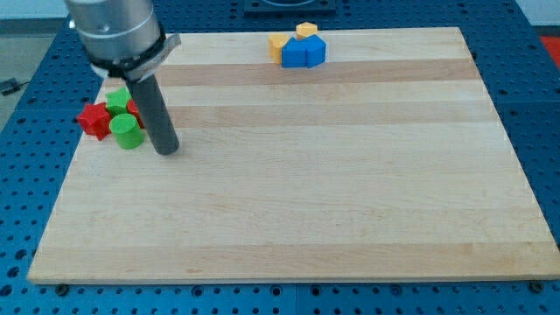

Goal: Adjust the red blocks and green blocks to the center left

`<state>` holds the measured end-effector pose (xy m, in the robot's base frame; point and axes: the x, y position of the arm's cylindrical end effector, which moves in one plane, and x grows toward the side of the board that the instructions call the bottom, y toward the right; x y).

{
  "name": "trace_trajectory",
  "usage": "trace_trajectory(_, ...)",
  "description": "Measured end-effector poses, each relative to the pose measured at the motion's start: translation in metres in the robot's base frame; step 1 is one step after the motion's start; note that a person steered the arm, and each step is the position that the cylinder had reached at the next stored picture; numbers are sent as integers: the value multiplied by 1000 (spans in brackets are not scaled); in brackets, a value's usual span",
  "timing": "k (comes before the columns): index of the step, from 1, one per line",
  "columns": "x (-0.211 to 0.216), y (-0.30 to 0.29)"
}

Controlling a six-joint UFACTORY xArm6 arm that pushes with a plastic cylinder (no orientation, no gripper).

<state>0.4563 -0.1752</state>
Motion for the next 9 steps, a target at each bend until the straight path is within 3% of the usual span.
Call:
trace_trajectory(2, -2, -44)
trace_trajectory(4, -19, -46)
trace_trajectory(5, -7, -30)
trace_trajectory(7, -8, 225)
trace_trajectory(9, -84, 382)
